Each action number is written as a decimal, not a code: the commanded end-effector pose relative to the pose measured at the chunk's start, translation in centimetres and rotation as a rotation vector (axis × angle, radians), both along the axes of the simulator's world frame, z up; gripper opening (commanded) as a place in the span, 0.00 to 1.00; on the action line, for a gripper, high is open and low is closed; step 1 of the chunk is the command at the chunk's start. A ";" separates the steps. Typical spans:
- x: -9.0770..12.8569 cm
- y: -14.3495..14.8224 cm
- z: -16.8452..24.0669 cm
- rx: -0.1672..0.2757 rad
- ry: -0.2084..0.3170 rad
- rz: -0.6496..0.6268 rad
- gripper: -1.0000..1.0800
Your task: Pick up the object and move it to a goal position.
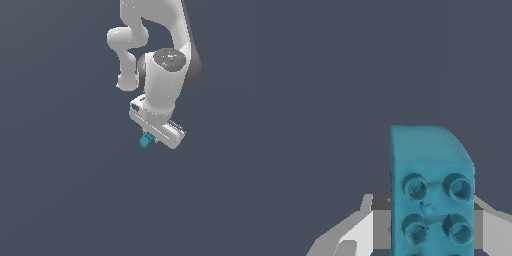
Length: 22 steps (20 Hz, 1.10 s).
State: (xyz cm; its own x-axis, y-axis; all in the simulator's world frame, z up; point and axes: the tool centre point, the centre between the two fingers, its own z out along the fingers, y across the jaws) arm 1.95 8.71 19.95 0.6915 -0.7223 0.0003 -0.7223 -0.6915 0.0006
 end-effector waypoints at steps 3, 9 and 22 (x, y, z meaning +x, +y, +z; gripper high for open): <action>0.3 1.3 5.3 -0.001 0.000 -0.001 0.00; 0.7 3.0 11.7 -0.001 0.000 -0.001 0.00; 1.7 5.8 22.1 0.000 0.000 0.000 0.00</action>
